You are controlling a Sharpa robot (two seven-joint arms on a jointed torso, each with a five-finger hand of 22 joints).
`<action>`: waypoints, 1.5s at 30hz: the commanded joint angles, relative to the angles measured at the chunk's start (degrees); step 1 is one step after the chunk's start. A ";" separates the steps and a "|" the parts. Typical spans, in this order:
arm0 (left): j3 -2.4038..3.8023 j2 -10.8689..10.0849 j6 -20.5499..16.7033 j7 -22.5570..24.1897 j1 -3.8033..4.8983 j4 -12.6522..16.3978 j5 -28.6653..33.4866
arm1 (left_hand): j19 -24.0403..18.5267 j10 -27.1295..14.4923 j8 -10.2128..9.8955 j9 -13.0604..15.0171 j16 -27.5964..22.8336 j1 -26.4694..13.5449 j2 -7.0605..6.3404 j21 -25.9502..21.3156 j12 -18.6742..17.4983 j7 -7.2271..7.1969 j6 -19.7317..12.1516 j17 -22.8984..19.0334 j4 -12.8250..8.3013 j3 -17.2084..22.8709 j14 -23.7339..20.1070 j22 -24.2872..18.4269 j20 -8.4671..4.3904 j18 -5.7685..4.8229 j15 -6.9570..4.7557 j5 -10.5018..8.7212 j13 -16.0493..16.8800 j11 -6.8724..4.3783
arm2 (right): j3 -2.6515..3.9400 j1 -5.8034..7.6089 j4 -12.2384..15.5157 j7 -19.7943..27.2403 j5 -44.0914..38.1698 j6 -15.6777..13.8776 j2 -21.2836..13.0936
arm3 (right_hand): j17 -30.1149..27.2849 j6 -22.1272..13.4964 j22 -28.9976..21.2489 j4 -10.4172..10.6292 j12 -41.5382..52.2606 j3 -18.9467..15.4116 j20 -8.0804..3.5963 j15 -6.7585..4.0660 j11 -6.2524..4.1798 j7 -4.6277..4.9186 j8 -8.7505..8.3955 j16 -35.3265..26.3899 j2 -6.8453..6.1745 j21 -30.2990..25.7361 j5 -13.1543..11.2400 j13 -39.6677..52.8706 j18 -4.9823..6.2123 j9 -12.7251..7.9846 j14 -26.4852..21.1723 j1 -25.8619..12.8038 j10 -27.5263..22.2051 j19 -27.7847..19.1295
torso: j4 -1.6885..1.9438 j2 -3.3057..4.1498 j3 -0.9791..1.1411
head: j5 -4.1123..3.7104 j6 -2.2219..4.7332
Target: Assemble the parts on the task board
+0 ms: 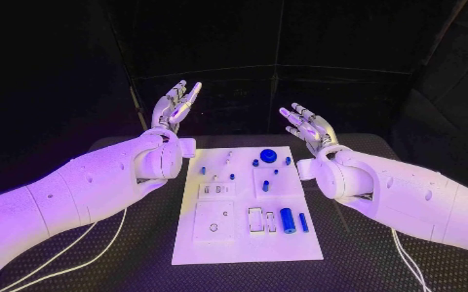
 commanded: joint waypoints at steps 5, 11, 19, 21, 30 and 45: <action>0.25 0.40 5.30 2.06 0.20 -0.85 -2.62 | 0.98 1.74 0.51 0.33 0.95 2.86 0.19 0.61 0.55 4.78 2.01 0.62 0.62 0.63 3.76 0.34 1.29 2.46 0.75 0.41 0.32 1.57 | 1.14 -0.35 -2.38 -6.01 -9.18 12.65 0.76 | 2.29 17.55 3.08 -7.38 4.34 1.56 0.56 1.65 2.45 8.87 3.75 5.82 0.05 6.40 -0.55 2.02 4.51 2.03 25.92 12.91 23.07 17.52 | -0.01 0.03 0.01 | 0.00 0.00; 0.24 -1.73 7.27 2.19 0.20 0.86 -2.62 | 12.85 12.67 2.80 1.62 5.97 5.03 0.21 4.84 3.25 6.49 11.03 3.37 -0.63 1.10 20.56 2.90 1.69 3.36 1.75 1.34 1.77 3.77 | 1.27 1.98 -6.38 -4.80 -27.34 7.63 1.87 | 3.01 37.83 5.35 -11.51 8.44 3.25 -0.13 -2.35 -0.91 6.55 8.28 10.14 -0.07 12.76 -0.28 2.51 7.91 3.61 44.10 16.98 41.31 30.49 | 0.24 1.40 -0.03 | 0.18 -0.02; 0.24 -5.01 9.92 1.52 0.18 5.14 -4.23 | 44.48 40.03 5.88 3.01 15.00 9.77 -0.09 18.36 10.12 4.74 24.72 7.17 -4.25 0.93 45.11 8.71 -0.12 4.52 -1.49 0.48 4.11 2.87 | 1.28 3.75 -7.17 -8.68 -44.48 8.29 2.05 | 4.55 45.34 8.51 -14.32 7.69 4.76 -5.62 -7.71 -4.38 4.11 7.99 13.10 -0.25 20.58 0.45 2.04 7.89 2.73 60.18 17.43 52.29 41.78 | 0.50 3.36 -0.10 | -0.06 0.48; 0.24 -5.99 10.70 1.17 0.17 6.60 -5.30 | 49.25 44.51 8.71 4.28 17.22 11.44 -0.06 20.33 11.30 5.23 34.82 8.55 -5.59 1.00 50.73 9.37 -2.00 4.56 -3.44 0.48 4.29 1.19 | 1.28 4.27 -7.00 -11.00 -49.99 8.84 2.04 | 5.25 46.18 9.30 -14.01 7.22 3.76 -6.45 -8.63 -5.23 3.58 7.31 13.69 -1.35 22.32 0.96 2.16 7.91 2.56 63.68 15.39 54.90 43.57 | 0.59 3.91 -0.15 | -0.04 0.58; 0.24 -10.48 12.09 0.27 0.11 14.01 -7.83 | 56.16 52.28 9.62 4.01 21.18 14.07 -0.21 23.27 11.12 3.87 41.44 12.32 -8.00 1.12 58.03 10.43 -4.91 4.28 -6.07 0.44 3.81 -0.95 | 1.30 6.78 -5.15 -22.19 -74.24 13.99 2.18 | 13.73 50.56 14.74 -14.06 5.90 2.15 -11.29 -12.33 -8.42 1.18 6.31 26.64 -3.04 32.99 2.39 2.66 7.75 2.62 76.12 14.26 61.83 53.70 | 0.92 7.12 -0.58 | -0.49 1.34; 0.29 -13.23 12.86 -0.53 -0.11 19.64 -8.15 | 56.99 53.19 8.83 3.46 21.76 13.81 -0.29 23.68 9.85 3.99 42.10 13.55 -8.04 0.59 58.00 10.62 -5.18 4.17 -6.15 0.45 3.32 -0.94 | 1.31 7.42 -1.98 -30.03 -91.69 19.02 3.10 | 35.99 49.73 21.33 -13.73 2.66 0.11 -11.07 -12.07 -7.52 0.81 2.86 51.25 -4.46 43.08 2.35 2.71 7.67 2.60 75.02 12.94 56.22 52.81 | 1.54 10.93 -0.90 | -1.20 2.50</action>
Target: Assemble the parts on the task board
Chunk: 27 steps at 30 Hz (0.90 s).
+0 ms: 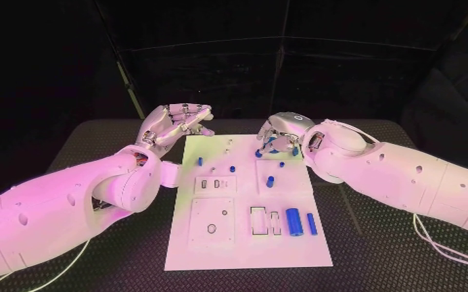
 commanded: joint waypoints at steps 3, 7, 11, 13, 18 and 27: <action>0.13 -0.30 1.35 -0.22 0.04 0.37 -0.74 | 0.60 0.47 -0.32 -0.16 0.26 0.23 0.11 0.46 -0.49 0.10 0.40 0.25 -0.22 -0.33 0.20 0.11 -0.11 0.63 -0.13 -0.19 -0.14 -0.10 | 0.06 0.18 0.36 -3.51 -7.42 3.61 0.30 | 6.98 -0.91 2.21 0.11 0.17 -0.48 0.21 -0.10 0.03 -0.22 -0.48 6.29 -0.30 3.12 0.37 0.24 0.54 -0.04 1.35 0.50 -0.88 -1.05 | 0.27 1.60 -0.07 | -0.20 0.30; 0.14 -0.30 1.56 -0.30 -0.01 0.24 -0.74 | 0.80 0.62 -0.46 -0.25 0.38 0.21 0.15 0.59 -0.70 0.08 0.52 0.48 -0.24 -0.40 0.23 0.17 -0.15 0.63 -0.16 -0.19 -0.21 -0.12 | 0.06 0.19 0.44 -3.40 -7.72 4.37 0.48 | 12.29 -1.49 8.31 0.28 0.26 -0.55 0.36 -0.14 -0.02 -0.20 -0.49 10.93 0.00 8.32 -0.03 0.26 -0.17 -0.04 1.51 0.56 -1.31 0.20 | 0.29 2.03 -0.02 | -0.38 0.74; 0.14 -0.22 1.77 -0.40 -0.04 0.17 -0.74 | 0.96 0.69 -0.59 -0.33 0.46 0.18 0.20 0.69 -0.90 0.12 0.56 0.65 -0.23 -0.45 0.24 0.23 -0.18 0.63 -0.18 -0.19 -0.26 -0.11 | 0.06 0.19 0.24 -3.53 -7.83 5.33 0.73 | 18.30 -1.86 14.56 0.14 0.42 -0.30 0.44 -0.24 -0.07 -0.23 -0.47 16.11 0.53 13.56 -0.07 0.22 -0.94 -0.04 1.97 0.87 -1.19 1.70 | 0.30 2.37 -0.03 | -0.44 0.73; 0.15 -0.18 1.93 -0.48 -0.06 0.13 -0.74 | 1.19 0.75 -0.74 -0.42 0.50 0.13 0.27 0.85 -1.12 0.17 0.60 0.83 -0.22 -0.51 0.19 0.31 -0.21 0.63 -0.17 -0.19 -0.32 -0.09 | 0.06 0.20 0.06 -3.74 -7.86 5.64 0.89 | 21.16 -2.03 17.78 -0.18 0.45 0.36 0.45 -0.29 -0.11 -0.26 -0.51 18.54 1.19 16.15 -0.44 0.14 -1.34 -0.05 2.16 1.52 -0.97 2.45 | 0.29 2.57 0.00 | -0.41 0.72; 0.15 -0.07 2.27 -0.68 -0.07 -0.08 -0.74 | 1.58 0.87 -0.96 -0.55 0.55 0.08 0.35 1.15 -1.44 0.18 0.69 1.10 -0.22 -0.61 0.07 0.45 -0.25 0.61 -0.18 -0.19 -0.39 -0.07 | 0.06 0.20 -0.23 -3.89 -7.89 5.89 1.07 | 23.01 -1.90 20.12 -0.41 0.37 1.55 0.47 -0.23 -0.13 -0.28 -0.45 20.24 1.97 18.19 -1.07 -0.02 -1.58 -0.04 2.09 2.38 -0.76 2.66 | 0.43 2.68 0.01 | -0.48 0.45; 0.15 -0.12 2.64 -1.02 -0.08 -0.48 -0.74 | 1.83 0.89 -1.17 -0.66 0.54 -0.01 0.38 1.37 -1.73 0.23 0.69 1.30 -0.20 -0.72 -0.09 0.57 -0.27 0.59 -0.15 -0.19 -0.45 -0.03 | 0.05 0.20 -0.84 -3.45 -7.90 6.05 1.78 | 24.87 -1.08 22.72 -0.39 0.44 3.28 0.50 -0.23 -0.21 -0.32 -0.31 21.99 3.15 20.44 -1.54 -0.12 -1.86 0.01 2.06 2.58 0.15 2.88 | 0.39 3.07 0.12 | -0.35 0.57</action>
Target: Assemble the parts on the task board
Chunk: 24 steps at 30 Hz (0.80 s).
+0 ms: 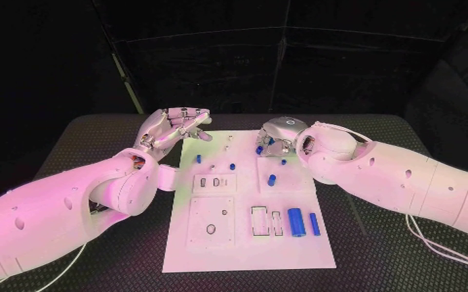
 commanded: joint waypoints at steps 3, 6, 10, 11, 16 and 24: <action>0.07 -0.07 1.23 -0.21 0.07 0.04 -0.34 | 0.59 0.48 -0.43 -0.11 0.32 -0.06 0.41 0.30 -0.51 0.06 0.47 0.15 -0.03 -0.29 -0.18 0.10 0.05 0.60 -0.13 -0.19 -0.09 -0.01 | 0.04 0.13 -0.29 0.16 -0.62 0.89 0.39 | 0.93 0.93 1.41 0.00 0.15 1.25 -0.06 -0.25 -0.07 -0.12 -0.05 1.06 1.07 1.26 -0.61 -0.12 -1.03 0.00 2.04 -0.29 0.90 0.44 | -0.01 0.36 0.07 | 0.11 -0.10; 0.07 -0.12 1.33 -0.29 0.07 0.06 -0.34 | 0.62 0.47 -0.47 -0.13 0.31 -0.07 0.43 0.33 -0.56 0.07 0.47 0.18 -0.03 -0.31 -0.22 0.12 0.05 0.59 -0.12 -0.19 -0.10 0.00 | 0.04 0.13 -0.47 0.17 -0.60 1.08 0.53 | 1.25 1.16 1.98 0.02 0.11 1.74 -0.05 -0.24 -0.11 -0.08 -0.06 1.40 1.18 1.77 -0.71 -0.12 -1.08 -0.01 2.01 -0.45 1.23 0.44 | 0.00 0.36 0.12 | 0.13 -0.08; 0.07 -0.23 1.47 -0.42 0.07 0.14 -0.34 | 0.66 0.46 -0.55 -0.16 0.30 -0.10 0.45 0.38 -0.67 0.10 0.45 0.24 -0.02 -0.34 -0.30 0.15 0.05 0.58 -0.10 -0.19 -0.12 0.03 | 0.04 0.13 -0.97 0.12 -0.58 1.49 0.79 | 1.65 1.49 2.62 0.02 0.05 2.42 -0.04 -0.25 -0.13 -0.05 -0.05 1.81 1.33 2.34 -0.79 -0.12 -1.15 0.00 1.99 -0.58 1.60 0.44 | -0.03 0.43 0.16 | 0.12 -0.20; 0.07 -0.27 1.50 -0.45 0.07 0.19 -0.34 | 0.67 0.45 -0.57 -0.17 0.29 -0.10 0.46 0.40 -0.70 0.11 0.45 0.26 -0.02 -0.35 -0.32 0.16 0.05 0.58 -0.09 -0.18 -0.12 0.04 | 0.04 0.13 -1.08 0.10 -0.58 1.60 0.84 | 1.81 1.65 2.82 0.01 0.04 2.72 -0.04 -0.26 -0.14 -0.05 -0.03 1.98 1.38 2.54 -0.80 -0.11 -1.16 0.00 1.99 -0.60 1.78 0.41 | 0.02 0.49 0.16 | 0.13 -0.26; 0.07 -0.41 1.64 -0.56 0.07 0.35 -0.34 | 0.69 0.44 -0.62 -0.20 0.28 -0.11 0.49 0.43 -0.78 0.12 0.44 0.30 -0.02 -0.36 -0.37 0.18 0.05 0.57 -0.08 -0.19 -0.13 0.05 | 0.04 0.14 -1.44 0.04 -0.57 1.92 1.14 | 2.32 3.04 3.76 -0.05 -0.03 4.90 -0.06 -0.27 -0.17 0.08 0.16 2.62 1.53 3.51 -0.88 -0.07 -1.22 0.06 1.91 -0.37 2.73 0.21 | 0.05 0.55 0.19 | 0.10 -0.32; 0.07 -0.62 1.74 -0.70 0.08 0.53 -0.34 | 0.71 0.42 -0.69 -0.23 0.27 -0.10 0.55 0.47 -0.87 0.14 0.42 0.36 -0.02 -0.36 -0.43 0.20 0.05 0.56 -0.06 -0.19 -0.15 0.07 | 0.04 0.14 -0.54 0.63 -0.26 -2.57 1.00 | 2.52 5.50 5.66 0.02 0.10 8.69 -0.22 -0.53 -0.54 -0.11 0.47 3.20 1.09 5.16 -1.37 0.16 -1.43 0.15 1.77 -0.50 4.57 0.39 | 0.00 0.61 0.30 | 0.23 -0.44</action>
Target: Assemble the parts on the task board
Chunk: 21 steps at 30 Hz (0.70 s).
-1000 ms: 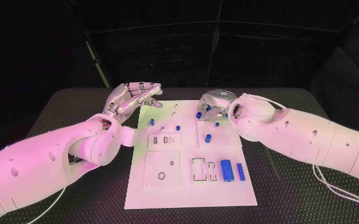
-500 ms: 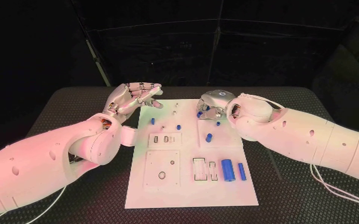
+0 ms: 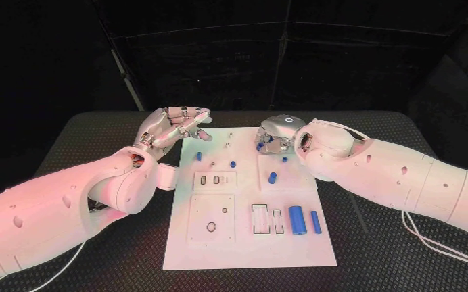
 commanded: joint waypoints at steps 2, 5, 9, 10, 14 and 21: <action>0.07 -0.16 0.88 0.00 0.07 0.23 -0.29 | 0.32 0.42 -0.26 -0.08 0.27 -0.10 0.55 0.26 -0.22 0.14 0.43 0.10 -0.02 -0.37 -0.43 0.07 0.03 0.56 -0.07 -0.19 -0.08 0.07 | -0.07 -0.04 1.35 0.76 0.34 -5.18 -0.43 | 0.07 0.72 0.47 0.11 0.11 1.30 -0.24 -0.56 -0.08 -0.06 0.27 0.33 -0.01 0.47 -0.23 0.17 -0.55 0.21 1.76 0.14 0.71 0.40 | -0.01 0.00 0.11 | 0.19 0.04; 0.07 -0.30 0.89 -0.03 0.07 0.20 -0.29 | 0.32 0.42 -0.26 -0.08 0.27 -0.10 0.55 0.26 -0.22 0.14 0.43 0.10 -0.02 -0.37 -0.43 0.07 0.03 0.56 -0.07 -0.19 -0.08 0.07 | -0.06 -0.01 2.20 0.88 1.04 -8.26 -0.72 | -0.11 1.14 0.64 0.05 0.02 2.66 -0.29 -0.60 -0.15 -0.07 0.19 0.34 -0.47 0.71 -0.15 0.22 -0.55 0.18 1.68 0.19 1.01 0.25 | -0.02 -0.03 0.05 | 0.24 0.08; 0.07 -0.38 0.95 -0.06 0.07 0.19 -0.29 | 0.32 0.42 -0.26 -0.08 0.27 -0.10 0.55 0.26 -0.22 0.14 0.43 0.10 -0.02 -0.37 -0.43 0.07 0.03 0.56 -0.07 -0.19 -0.08 0.07 | -0.05 0.85 1.74 0.67 1.72 -10.68 -0.02 | -0.14 1.33 0.90 0.15 -0.16 4.07 -0.28 -0.57 -0.11 -0.02 0.00 0.43 -1.15 0.97 -0.15 0.23 -0.58 0.13 1.64 -0.18 1.10 0.12 | 0.17 0.13 0.01 | 0.29 0.25; 0.07 -0.39 0.96 -0.08 0.07 0.19 -0.29 | 0.32 0.42 -0.26 -0.08 0.27 -0.10 0.55 0.26 -0.22 0.14 0.43 0.10 -0.02 -0.37 -0.43 0.07 0.03 0.56 -0.07 -0.19 -0.08 0.07 | -0.05 1.13 1.28 0.64 1.85 -11.05 0.38 | -0.14 1.33 0.90 0.15 -0.16 4.07 -0.28 -0.57 -0.11 -0.02 0.00 0.43 -1.15 0.97 -0.15 0.23 -0.58 0.13 1.64 -0.18 1.10 0.12 | 0.18 0.15 0.02 | 0.32 0.30; 0.07 -0.40 1.00 -0.12 0.08 0.25 -0.29 | 0.33 0.39 -0.36 -0.12 0.25 -0.06 0.63 0.30 -0.35 0.16 0.40 0.17 -0.05 -0.36 -0.51 0.10 0.03 0.55 -0.04 -0.19 -0.10 0.09 | -0.05 1.98 -1.62 0.79 2.28 -12.19 2.79 | -0.03 1.46 1.19 0.30 -0.33 6.13 -0.23 -0.51 -0.07 0.05 -0.22 0.66 -2.05 1.32 -0.23 0.22 -0.59 0.08 1.64 -0.94 1.11 -0.02 | 0.22 0.21 -0.04 | 0.47 0.42; 0.07 -0.43 1.03 -0.18 0.08 0.54 -0.28 | 0.33 0.39 -0.36 -0.12 0.25 -0.06 0.63 0.30 -0.35 0.16 0.40 0.17 -0.05 -0.36 -0.51 0.10 0.03 0.55 -0.04 -0.19 -0.10 0.09 | -0.06 2.66 -7.02 1.26 2.54 -12.91 7.42 | 0.03 1.32 1.34 0.56 -0.45 7.60 -0.13 -0.42 0.06 0.14 -0.38 0.84 -2.83 1.53 -0.29 0.17 -0.60 0.03 1.64 -1.81 0.88 -0.14 | 0.16 0.35 0.00 | 0.71 0.40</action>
